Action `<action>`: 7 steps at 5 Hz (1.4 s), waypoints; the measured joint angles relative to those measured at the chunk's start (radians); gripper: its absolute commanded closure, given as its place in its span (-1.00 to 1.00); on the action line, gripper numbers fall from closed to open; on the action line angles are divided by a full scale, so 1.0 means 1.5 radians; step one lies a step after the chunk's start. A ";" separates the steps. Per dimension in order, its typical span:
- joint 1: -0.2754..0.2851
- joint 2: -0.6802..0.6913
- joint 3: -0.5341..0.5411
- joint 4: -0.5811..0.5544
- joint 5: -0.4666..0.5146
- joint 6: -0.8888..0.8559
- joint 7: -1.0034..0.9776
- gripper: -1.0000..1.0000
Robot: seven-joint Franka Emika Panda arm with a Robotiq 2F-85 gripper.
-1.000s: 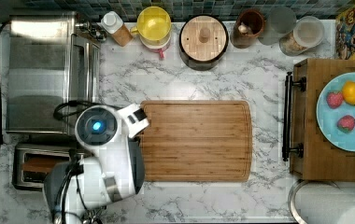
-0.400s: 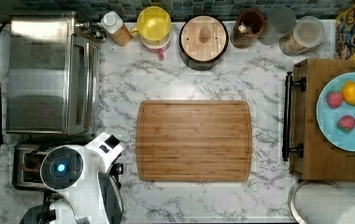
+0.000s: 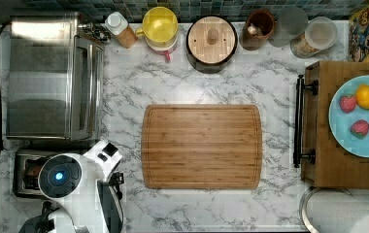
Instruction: Turn on the toaster.
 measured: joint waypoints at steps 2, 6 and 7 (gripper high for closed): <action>0.004 0.002 0.000 -0.025 0.044 0.030 -0.028 1.00; -0.002 0.036 0.014 -0.027 0.046 0.115 -0.026 1.00; -0.002 0.075 0.015 -0.027 0.046 0.106 -0.014 1.00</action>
